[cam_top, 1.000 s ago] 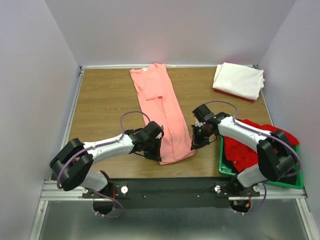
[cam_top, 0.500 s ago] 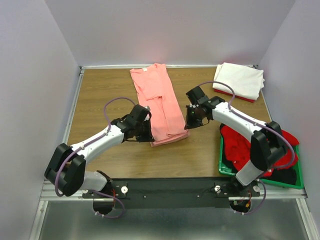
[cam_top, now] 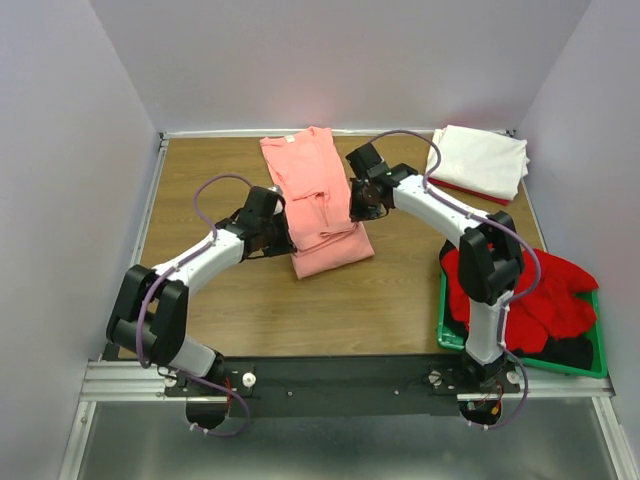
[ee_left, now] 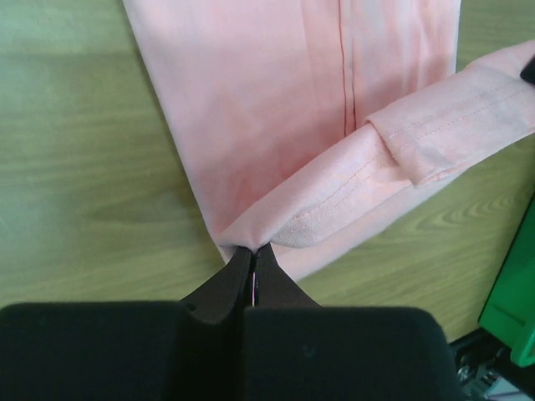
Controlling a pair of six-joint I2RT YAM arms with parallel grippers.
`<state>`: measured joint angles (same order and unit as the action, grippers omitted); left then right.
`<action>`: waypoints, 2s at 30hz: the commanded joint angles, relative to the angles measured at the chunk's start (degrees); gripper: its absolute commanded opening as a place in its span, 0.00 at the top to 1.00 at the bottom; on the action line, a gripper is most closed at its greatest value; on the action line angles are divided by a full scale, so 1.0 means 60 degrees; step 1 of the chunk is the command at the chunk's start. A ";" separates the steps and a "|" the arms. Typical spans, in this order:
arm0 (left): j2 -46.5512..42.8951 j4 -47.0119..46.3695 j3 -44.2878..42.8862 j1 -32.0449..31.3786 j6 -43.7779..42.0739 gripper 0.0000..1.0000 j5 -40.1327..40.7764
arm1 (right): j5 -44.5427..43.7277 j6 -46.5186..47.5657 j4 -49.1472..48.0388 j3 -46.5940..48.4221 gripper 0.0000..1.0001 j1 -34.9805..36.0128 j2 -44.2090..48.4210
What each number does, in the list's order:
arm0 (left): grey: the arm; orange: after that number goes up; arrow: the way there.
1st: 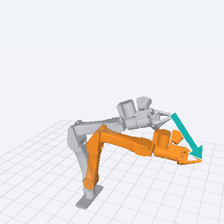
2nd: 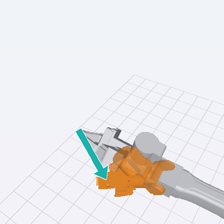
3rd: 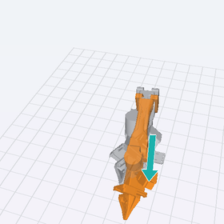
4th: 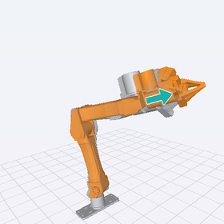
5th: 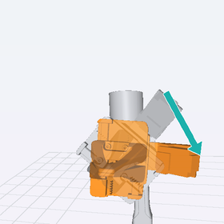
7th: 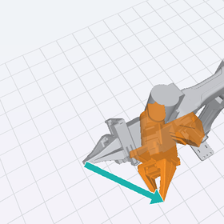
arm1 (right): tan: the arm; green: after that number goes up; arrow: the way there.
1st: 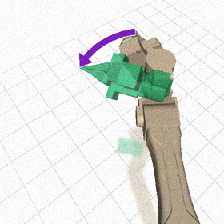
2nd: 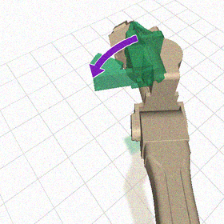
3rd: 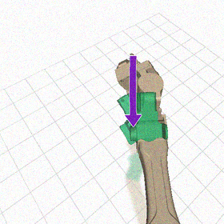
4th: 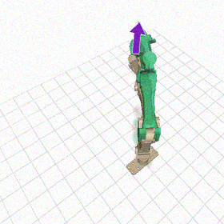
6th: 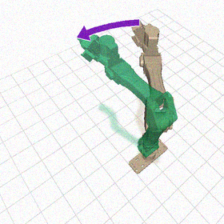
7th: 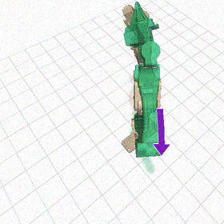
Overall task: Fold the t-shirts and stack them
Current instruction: Fold the tshirt
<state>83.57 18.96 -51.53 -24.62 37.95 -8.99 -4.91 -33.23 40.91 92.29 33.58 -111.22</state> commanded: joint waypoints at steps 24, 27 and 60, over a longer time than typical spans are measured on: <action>0.3444 -0.1051 -0.2719 0.1877 -0.1770 1.00 -0.0376 | -0.1790 0.1276 -0.0006 0.4450 1.00 -0.0324 -0.3742; 0.3664 -0.1240 -0.2823 0.1994 -0.1901 1.00 -0.0463 | -0.1819 0.1349 -0.0021 0.4802 1.00 -0.0338 -0.3948; 0.1672 -0.1182 -0.0041 0.1512 -0.2356 0.43 -0.1240 | -0.0076 0.0969 -0.0957 -0.0835 0.48 -0.0368 -0.0536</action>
<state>94.52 12.53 -52.69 -14.37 23.51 -14.39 -8.05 -26.09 37.67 90.61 31.22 -115.92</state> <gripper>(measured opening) 0.571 0.531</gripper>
